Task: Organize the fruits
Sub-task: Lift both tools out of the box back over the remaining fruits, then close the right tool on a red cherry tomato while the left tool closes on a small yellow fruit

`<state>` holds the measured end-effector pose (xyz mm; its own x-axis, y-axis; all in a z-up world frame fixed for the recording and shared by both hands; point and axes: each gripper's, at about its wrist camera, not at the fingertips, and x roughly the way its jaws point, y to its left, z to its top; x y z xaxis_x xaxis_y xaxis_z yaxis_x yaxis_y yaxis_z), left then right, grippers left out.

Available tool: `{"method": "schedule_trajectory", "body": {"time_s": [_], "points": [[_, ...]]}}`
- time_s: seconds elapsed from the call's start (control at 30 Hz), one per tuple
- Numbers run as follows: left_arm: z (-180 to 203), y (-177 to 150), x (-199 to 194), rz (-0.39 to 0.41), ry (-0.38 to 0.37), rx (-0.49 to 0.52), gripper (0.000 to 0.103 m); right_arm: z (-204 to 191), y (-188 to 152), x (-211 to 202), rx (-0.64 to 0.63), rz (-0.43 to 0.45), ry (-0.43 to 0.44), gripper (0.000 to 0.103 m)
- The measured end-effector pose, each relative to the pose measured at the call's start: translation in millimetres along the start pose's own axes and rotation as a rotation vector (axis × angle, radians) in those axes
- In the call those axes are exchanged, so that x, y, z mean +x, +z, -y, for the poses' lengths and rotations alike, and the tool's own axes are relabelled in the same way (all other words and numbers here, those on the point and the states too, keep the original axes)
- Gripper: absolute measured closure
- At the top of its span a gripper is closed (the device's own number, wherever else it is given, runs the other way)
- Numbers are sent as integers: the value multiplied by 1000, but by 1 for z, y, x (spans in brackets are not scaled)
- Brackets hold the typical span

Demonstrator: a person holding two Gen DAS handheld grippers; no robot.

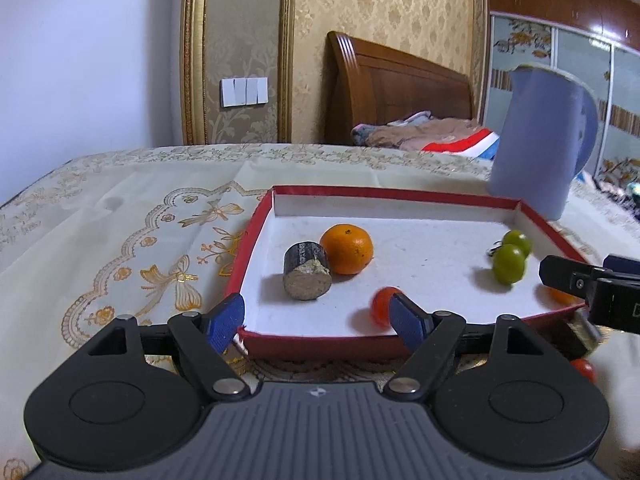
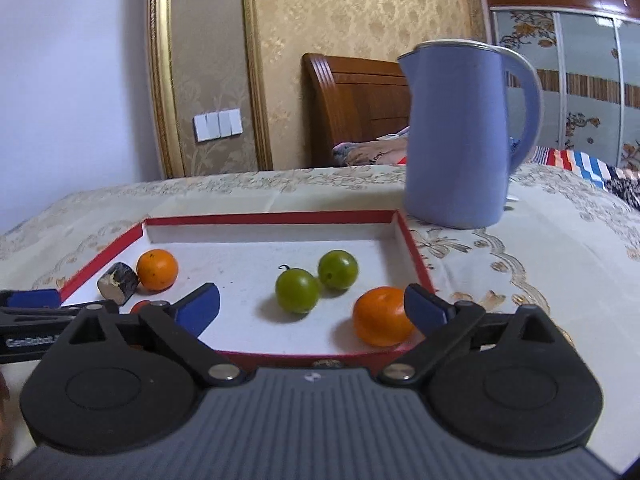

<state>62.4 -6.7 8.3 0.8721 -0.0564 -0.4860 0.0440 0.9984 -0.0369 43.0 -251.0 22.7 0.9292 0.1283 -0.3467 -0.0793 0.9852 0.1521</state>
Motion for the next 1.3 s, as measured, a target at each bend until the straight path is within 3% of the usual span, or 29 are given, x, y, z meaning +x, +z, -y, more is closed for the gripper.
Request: {"method": "schedule_trajectory", "body": {"time_s": [0.27, 0.5, 0.8, 0.97, 1.17, 1.3], "points": [[6, -13, -23, -5, -76, 67, 23, 35, -6, -23, 156, 17, -22, 2], [17, -21, -22, -70, -126, 132, 23, 42, -9, -26, 152, 20, -68, 0], [14, -26, -9, -159, -73, 112, 23, 55, -30, -55, 121, 1, -53, 0], [11, -26, -9, -158, -56, 105, 23, 49, -36, -57, 66, -92, -11, 1], [13, -26, -10, -150, -58, 124, 30, 14, -41, -50, -108, -180, 26, 27], [14, -26, -10, -151, -57, 126, 30, 4, -40, -39, -110, -227, 52, 37]]}}
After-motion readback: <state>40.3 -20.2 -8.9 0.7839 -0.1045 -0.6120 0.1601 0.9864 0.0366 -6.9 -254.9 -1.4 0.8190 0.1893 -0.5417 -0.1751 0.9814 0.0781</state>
